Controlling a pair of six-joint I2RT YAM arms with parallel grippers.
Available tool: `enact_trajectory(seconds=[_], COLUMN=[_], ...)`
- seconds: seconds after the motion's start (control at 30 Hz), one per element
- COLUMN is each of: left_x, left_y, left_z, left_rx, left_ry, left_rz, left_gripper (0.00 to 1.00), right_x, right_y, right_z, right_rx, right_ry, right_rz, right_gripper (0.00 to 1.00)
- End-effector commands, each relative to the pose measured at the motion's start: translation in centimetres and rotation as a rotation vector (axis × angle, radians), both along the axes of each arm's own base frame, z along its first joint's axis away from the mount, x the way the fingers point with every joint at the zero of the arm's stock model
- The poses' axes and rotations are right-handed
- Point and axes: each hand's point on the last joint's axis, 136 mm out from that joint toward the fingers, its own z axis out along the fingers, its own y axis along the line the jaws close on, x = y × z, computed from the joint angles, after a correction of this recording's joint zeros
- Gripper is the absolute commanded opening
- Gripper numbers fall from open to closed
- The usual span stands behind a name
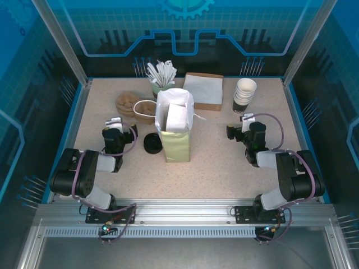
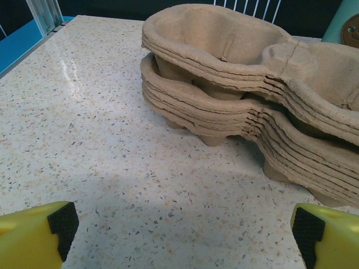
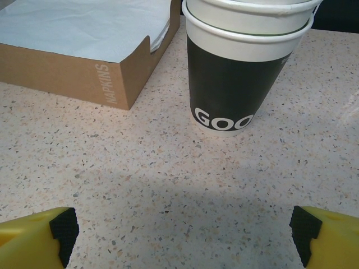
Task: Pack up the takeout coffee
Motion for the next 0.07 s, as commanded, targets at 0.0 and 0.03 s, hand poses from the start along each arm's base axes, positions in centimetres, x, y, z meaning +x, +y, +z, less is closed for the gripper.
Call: enact_trajectory(seconds=[0.0, 0.03], left_x=[0.93, 0.91], left_y=[-0.26, -0.21], left_z=[1.24, 1.25], left_rx=[0.005, 0.005], left_ry=[-0.040, -0.042], left_rz=[-0.024, -0.022], left_gripper=[0.99, 0.99], right_x=[0.32, 0.31], right_y=[-0.31, -0.30], right_z=[0.67, 0.66], right_rx=[-0.008, -0.007], right_ry=[-0.031, -0.031], right_rz=[0.004, 0.005], right_gripper=[1.00, 1.00])
